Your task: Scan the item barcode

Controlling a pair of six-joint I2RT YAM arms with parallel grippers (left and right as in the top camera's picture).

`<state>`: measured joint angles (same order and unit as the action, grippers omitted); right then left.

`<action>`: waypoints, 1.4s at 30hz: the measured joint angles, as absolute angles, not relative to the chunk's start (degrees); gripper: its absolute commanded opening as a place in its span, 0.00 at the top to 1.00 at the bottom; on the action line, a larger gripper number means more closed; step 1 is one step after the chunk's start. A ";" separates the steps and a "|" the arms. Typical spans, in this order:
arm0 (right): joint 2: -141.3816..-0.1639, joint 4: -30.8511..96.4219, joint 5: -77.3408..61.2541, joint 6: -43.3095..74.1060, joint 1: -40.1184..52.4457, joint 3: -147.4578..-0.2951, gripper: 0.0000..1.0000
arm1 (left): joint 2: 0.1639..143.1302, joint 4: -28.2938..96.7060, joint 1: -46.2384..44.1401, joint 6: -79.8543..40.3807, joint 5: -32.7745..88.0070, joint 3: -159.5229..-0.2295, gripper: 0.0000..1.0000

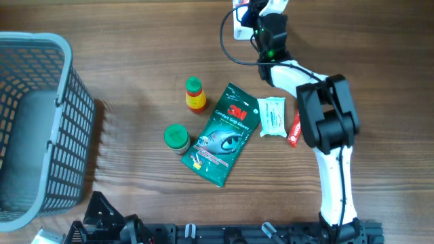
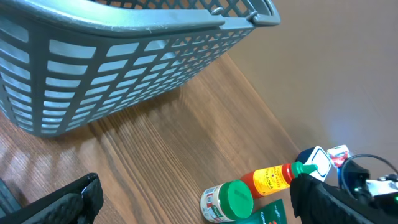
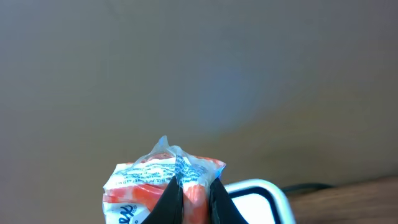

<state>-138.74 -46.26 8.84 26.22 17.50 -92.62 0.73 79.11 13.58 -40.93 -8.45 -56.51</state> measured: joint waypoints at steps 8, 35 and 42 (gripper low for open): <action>-140.57 -48.93 11.27 18.57 16.75 -93.27 0.96 | 0.73 79.13 13.58 -40.93 -8.45 -56.51 0.00; -122.83 27.53 13.85 32.73 -48.01 -93.41 0.00 | 0.73 79.11 13.58 -40.93 -8.45 -56.51 0.00; -115.31 28.23 -28.18 33.04 -48.03 -92.86 0.00 | 0.73 79.11 13.58 -40.93 -8.45 -56.51 0.00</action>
<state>-115.31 28.23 -28.18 33.04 -48.03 -92.86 0.73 79.11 13.58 -40.93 -8.45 -56.51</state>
